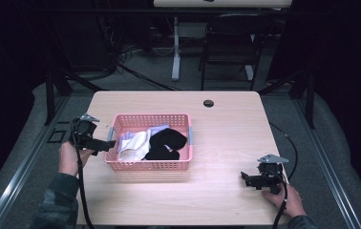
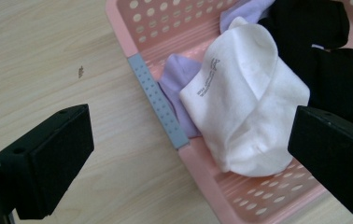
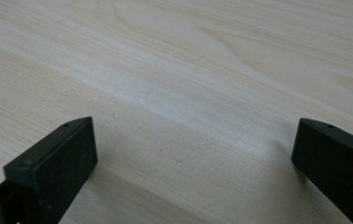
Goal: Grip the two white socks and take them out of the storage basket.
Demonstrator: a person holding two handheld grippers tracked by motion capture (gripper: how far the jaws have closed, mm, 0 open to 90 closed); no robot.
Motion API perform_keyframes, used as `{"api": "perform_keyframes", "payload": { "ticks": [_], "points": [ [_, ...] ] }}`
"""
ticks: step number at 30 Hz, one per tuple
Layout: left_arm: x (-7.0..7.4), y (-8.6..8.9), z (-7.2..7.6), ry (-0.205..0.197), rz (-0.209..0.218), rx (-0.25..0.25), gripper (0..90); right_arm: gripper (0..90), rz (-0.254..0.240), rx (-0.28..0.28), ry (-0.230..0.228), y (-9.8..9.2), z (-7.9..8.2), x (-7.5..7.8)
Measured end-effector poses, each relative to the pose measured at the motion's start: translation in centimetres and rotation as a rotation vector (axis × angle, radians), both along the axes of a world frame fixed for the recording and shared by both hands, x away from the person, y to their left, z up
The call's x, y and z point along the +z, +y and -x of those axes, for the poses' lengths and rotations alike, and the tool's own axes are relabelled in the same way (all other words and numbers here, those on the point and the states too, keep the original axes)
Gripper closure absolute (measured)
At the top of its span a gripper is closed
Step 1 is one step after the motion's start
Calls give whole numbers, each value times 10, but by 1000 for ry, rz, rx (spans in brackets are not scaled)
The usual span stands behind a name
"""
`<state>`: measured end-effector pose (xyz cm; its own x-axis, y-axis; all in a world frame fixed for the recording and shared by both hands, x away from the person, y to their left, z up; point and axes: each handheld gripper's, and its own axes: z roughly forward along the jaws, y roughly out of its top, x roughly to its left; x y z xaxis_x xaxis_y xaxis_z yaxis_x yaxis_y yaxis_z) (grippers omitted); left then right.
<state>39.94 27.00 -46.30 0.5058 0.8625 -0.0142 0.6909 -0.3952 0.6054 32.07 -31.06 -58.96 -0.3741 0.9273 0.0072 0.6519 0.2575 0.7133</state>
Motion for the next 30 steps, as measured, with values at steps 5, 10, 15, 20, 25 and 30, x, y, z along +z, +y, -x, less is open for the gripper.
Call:
{"api": "perform_keyframes", "payload": {
  "ticks": [5, 10, 15, 20, 25, 30],
  "points": [
    [1, -10, -8, 3, -8, -22, 2, 0, 0, 0, 0, 0, 0, 0],
    [2, -19, -16, 20, -17, -46, 12, 0, 0, 0, 0, 0, 0, 0],
    [1, -26, -23, 31, -21, -55, 41, 0, 0, 0, 0, 0, 0, 0],
    [-1, -31, -28, 53, -22, -68, 66, 0, 0, 0, 0, 0, 0, 0],
    [0, -38, -32, 69, -23, -82, 81, 0, 0, 0, 0, 0, 0, 0],
    [-3, -41, -36, 87, -8, -89, 110, 0, 0, 0, 0, 0, 0, 0]
  ]
}}
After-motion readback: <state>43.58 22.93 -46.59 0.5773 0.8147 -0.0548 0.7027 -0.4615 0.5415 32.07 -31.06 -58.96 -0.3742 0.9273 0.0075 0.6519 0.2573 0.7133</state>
